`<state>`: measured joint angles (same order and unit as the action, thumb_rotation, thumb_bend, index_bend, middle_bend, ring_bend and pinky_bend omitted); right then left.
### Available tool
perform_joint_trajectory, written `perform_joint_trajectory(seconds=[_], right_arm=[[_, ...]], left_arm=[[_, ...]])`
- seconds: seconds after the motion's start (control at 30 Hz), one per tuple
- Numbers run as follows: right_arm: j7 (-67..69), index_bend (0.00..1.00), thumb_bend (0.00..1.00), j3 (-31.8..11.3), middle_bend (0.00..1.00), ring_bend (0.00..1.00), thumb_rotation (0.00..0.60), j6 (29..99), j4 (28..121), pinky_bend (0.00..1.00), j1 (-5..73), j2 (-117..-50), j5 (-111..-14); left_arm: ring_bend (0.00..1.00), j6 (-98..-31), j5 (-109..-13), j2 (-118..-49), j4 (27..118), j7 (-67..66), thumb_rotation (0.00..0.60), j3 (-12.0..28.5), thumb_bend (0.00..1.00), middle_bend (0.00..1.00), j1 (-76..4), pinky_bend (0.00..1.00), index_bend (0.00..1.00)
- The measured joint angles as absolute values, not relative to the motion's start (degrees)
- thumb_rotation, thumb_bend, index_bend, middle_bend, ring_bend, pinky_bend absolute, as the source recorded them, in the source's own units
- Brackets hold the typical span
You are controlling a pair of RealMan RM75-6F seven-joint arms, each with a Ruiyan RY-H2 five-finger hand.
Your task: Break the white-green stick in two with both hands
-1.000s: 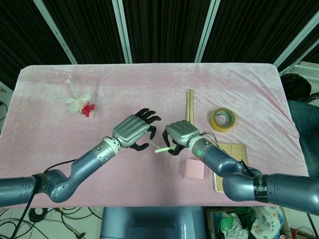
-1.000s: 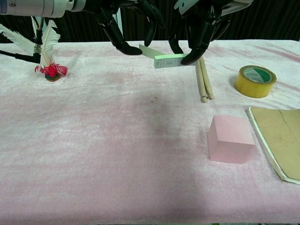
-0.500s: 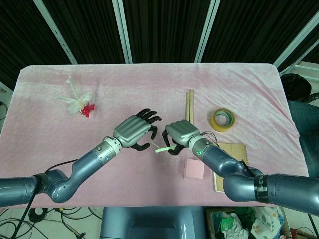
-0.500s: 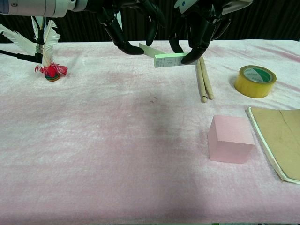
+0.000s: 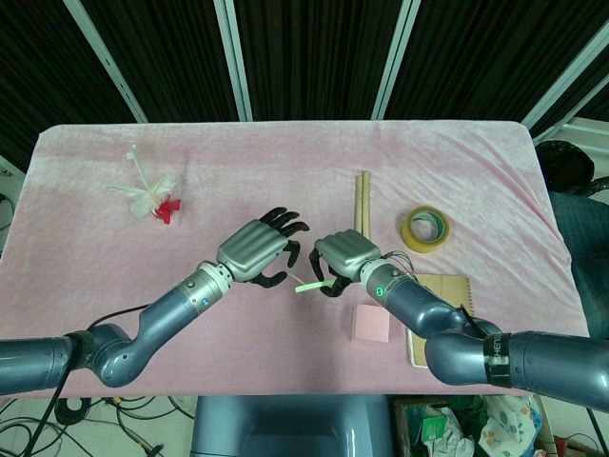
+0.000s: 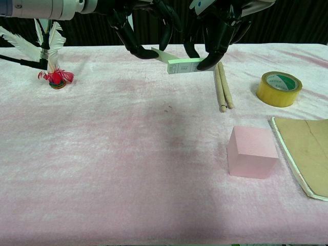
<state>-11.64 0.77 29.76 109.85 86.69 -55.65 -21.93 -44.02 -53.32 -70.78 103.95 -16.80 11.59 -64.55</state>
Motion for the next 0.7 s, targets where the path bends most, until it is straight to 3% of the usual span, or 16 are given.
perform_joint_trajectory(seconds=[0.3,0.7], right_arm=[[-11.15,0.75,0.49,1.09,1.0,1.0,0.6,29.6,109.94,0.98,86.86,-55.38,-22.16],[-10.5,0.75,0.49,1.4,1.0,1.0,0.6,29.35,110.18,0.98,86.82,-54.97,-22.74]], left_arm=[[0.0,-43.74,-53.02,-71.4,103.82,-16.89,0.6,11.44,0.42,0.16,-65.07,0.0,0.58],[0.0,-43.71,-51.95,-71.69,103.67,-17.43,0.6,11.02,0.52,0.21,-65.54,0.0,0.66]])
